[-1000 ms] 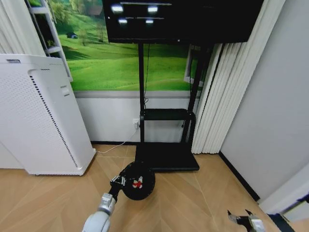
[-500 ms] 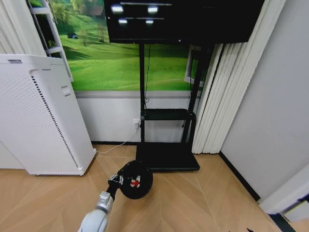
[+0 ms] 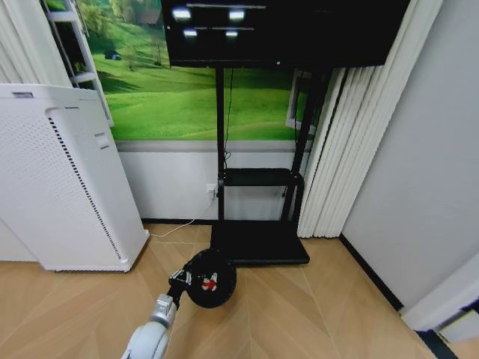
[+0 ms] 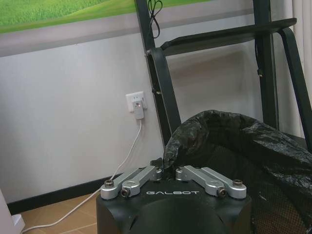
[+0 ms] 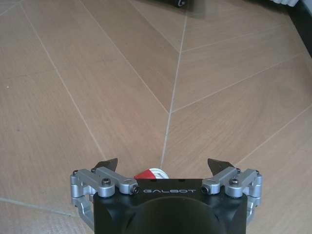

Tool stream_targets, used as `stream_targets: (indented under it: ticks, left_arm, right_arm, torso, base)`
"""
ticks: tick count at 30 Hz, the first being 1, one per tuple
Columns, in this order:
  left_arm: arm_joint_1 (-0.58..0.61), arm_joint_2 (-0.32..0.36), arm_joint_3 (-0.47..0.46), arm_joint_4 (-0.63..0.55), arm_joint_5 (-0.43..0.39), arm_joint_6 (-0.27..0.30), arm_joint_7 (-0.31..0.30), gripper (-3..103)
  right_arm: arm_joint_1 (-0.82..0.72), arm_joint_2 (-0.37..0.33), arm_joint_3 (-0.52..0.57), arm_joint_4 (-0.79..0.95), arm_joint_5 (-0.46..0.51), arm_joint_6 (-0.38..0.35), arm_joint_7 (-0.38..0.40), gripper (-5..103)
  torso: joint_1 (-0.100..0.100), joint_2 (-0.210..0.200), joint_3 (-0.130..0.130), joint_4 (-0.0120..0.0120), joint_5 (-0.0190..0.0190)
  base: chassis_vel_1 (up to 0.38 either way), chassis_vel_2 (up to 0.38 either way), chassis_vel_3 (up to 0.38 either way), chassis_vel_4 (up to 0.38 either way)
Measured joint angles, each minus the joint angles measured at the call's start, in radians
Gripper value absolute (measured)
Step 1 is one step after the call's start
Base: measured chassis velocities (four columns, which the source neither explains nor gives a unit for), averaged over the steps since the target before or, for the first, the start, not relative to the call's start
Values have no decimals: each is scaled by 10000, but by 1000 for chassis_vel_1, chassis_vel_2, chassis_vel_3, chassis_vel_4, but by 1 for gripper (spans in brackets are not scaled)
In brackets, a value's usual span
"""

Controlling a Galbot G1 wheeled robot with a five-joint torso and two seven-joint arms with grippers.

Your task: Pick up the trash bin and place the garbage on the floor into it.

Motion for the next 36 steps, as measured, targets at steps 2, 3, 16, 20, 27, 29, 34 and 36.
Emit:
stream_targets:
  ticks: [2,3,16,20,27,29,34,36]
  left_arm:
    - [3,-8,1,6,0,0,0,7]
    - [18,-21,1,12,0,0,-1,7]
    - [138,38,-53,46,28,-10,-10,7]
    - [133,8,12,90,64,-13,-14,7]
    - [126,-33,58,147,100,-24,-18,7]
    - [158,-34,45,164,107,-37,-20,7]
    - [179,-11,10,194,108,-50,-23,7]
    - [178,-8,7,208,109,-56,-22,7]
  right_arm:
    - [91,25,-134,-76,-18,5,-5,100]
    - [207,72,-274,-201,-34,25,-14,100]
    - [895,289,-678,-1490,-120,291,-272,100]
    - [1027,341,-729,-1683,-151,292,-276,100]
    - [1330,441,-921,-2128,-190,277,-290,100]
    - [1528,525,-1063,-2366,-218,276,-299,100]
    - [1787,592,-1253,-2614,-222,280,-317,100]
    - [1830,597,-1276,-2649,-222,281,-330,100]
  torso:
    - [0,0,0,-1,0]
    - [0,0,0,-1,0]
    - [0,0,0,-2,2]
    - [0,-1,0,-1,1]
    - [0,0,0,-2,1]
    - [0,0,0,-2,1]
    - [0,0,0,-2,-3]
    - [0,0,0,-2,-4]
  base:
    - [0,0,0,0]
    - [0,0,0,0]
    - [0,0,0,0]
    - [0,0,0,0]
    - [0,0,0,0]
    - [0,0,0,0]
    - [0,0,0,0]
    - [0,0,0,0]
